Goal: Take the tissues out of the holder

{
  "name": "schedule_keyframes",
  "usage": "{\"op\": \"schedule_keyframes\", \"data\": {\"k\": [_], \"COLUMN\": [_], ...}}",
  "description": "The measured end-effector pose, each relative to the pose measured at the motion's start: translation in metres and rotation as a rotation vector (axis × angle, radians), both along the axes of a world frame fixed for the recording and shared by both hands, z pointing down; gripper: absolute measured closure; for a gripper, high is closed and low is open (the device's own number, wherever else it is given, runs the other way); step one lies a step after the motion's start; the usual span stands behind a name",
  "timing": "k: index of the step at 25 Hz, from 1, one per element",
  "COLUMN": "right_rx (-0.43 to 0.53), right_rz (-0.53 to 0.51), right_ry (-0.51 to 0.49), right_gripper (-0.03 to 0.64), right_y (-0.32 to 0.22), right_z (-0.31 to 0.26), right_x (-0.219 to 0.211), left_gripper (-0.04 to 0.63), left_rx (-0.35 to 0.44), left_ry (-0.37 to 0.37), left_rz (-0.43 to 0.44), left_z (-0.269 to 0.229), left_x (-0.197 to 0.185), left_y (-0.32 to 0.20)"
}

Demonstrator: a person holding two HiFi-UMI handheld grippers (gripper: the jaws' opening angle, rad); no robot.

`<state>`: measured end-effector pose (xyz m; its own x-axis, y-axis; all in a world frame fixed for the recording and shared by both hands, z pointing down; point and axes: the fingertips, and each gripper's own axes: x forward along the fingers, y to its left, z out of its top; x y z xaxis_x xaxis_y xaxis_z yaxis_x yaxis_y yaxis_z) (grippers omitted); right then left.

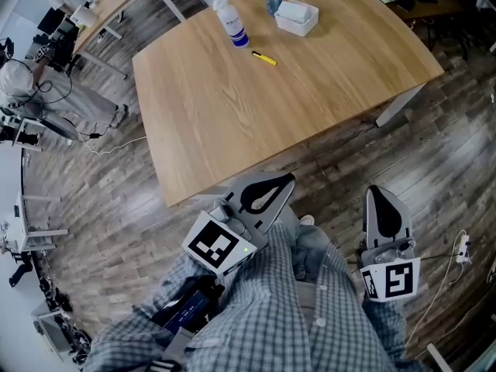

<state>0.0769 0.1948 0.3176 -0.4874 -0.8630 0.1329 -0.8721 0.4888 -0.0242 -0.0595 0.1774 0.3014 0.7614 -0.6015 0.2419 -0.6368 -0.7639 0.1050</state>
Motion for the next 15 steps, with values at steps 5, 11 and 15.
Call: {"op": "schedule_keyframes", "data": {"k": [5, 11, 15], "right_rx": [0.001, -0.016, -0.025], "right_rz": [-0.011, -0.004, 0.005], "right_ry": [0.001, 0.008, 0.027], "right_gripper": [0.606, 0.606, 0.606], "right_y": [-0.008, -0.024, -0.040], "right_z": [0.001, 0.003, 0.002], "right_x": [-0.001, 0.001, 0.005], "left_gripper": [0.591, 0.591, 0.591], "left_rx": [0.005, -0.017, -0.030], "left_ry": [-0.005, 0.002, 0.019], "left_rz": [-0.019, -0.016, -0.008], "left_z": [0.002, 0.005, 0.006], "left_x": [-0.005, -0.001, 0.005], "left_y": [-0.008, -0.026, -0.047]}}
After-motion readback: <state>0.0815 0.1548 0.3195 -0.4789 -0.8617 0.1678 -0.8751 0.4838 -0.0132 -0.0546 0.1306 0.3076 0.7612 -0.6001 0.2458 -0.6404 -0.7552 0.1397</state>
